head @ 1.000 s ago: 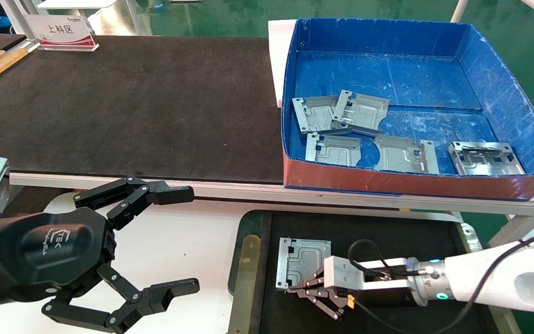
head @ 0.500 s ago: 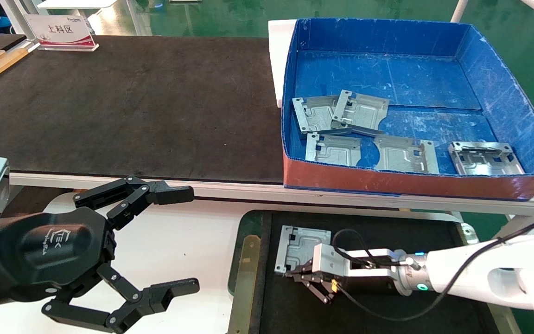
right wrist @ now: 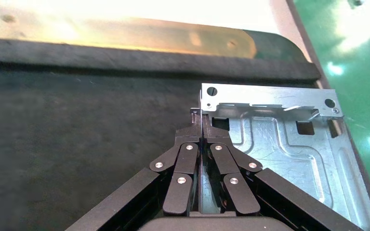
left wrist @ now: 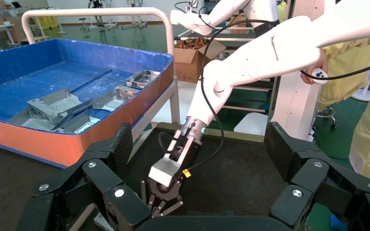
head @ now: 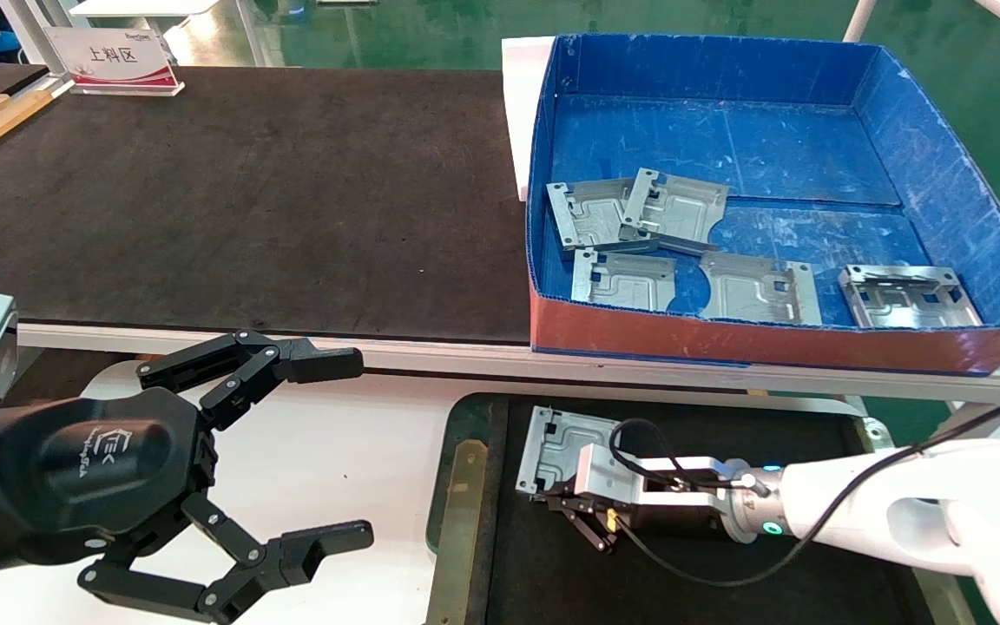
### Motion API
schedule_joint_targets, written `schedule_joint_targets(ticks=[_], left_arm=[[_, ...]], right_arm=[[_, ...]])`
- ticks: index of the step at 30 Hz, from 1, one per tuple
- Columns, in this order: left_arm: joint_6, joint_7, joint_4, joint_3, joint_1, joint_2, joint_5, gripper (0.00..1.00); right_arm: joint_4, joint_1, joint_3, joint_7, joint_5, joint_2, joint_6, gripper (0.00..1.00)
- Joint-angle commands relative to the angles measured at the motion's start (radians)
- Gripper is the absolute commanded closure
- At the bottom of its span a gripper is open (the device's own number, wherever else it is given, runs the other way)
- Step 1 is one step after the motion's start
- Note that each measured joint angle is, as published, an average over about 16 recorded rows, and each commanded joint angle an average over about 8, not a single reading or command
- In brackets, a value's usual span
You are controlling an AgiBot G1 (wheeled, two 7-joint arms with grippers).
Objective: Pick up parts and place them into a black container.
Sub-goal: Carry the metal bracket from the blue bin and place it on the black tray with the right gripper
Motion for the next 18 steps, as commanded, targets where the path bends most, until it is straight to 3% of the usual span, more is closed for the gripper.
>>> schedule_joint_targets(ticks=[1, 8, 9, 10, 16, 18], left_arm=[[0.0, 0.0, 0.0, 0.0, 0.0, 0.0, 0.0, 0.0], [0.0, 0.0, 0.0, 0.0, 0.0, 0.0, 0.0, 0.0], [0.0, 0.0, 0.0, 0.0, 0.0, 0.0, 0.0, 0.0], [0.0, 0.0, 0.0, 0.0, 0.0, 0.0, 0.0, 0.0], [0.0, 0.0, 0.0, 0.0, 0.0, 0.0, 0.0, 0.0], [0.0, 0.0, 0.0, 0.0, 0.0, 0.0, 0.0, 0.0]], right_arm=[[0.002, 0.001, 0.001, 0.003, 0.002, 0.0, -0.01, 1.0], [0.003, 0.003, -0.002, 0.011, -0.002, -0.001, -0.037, 1.0], [0.003, 0.003, -0.003, 0.011, -0.004, -0.002, -0.038, 0.96], [0.002, 0.003, -0.004, 0.011, -0.006, -0.003, -0.038, 0.87], [0.001, 0.003, -0.011, 0.012, -0.015, -0.007, -0.042, 0.12], [0.001, 0.004, -0.012, 0.011, -0.017, -0.008, -0.043, 0.0]])
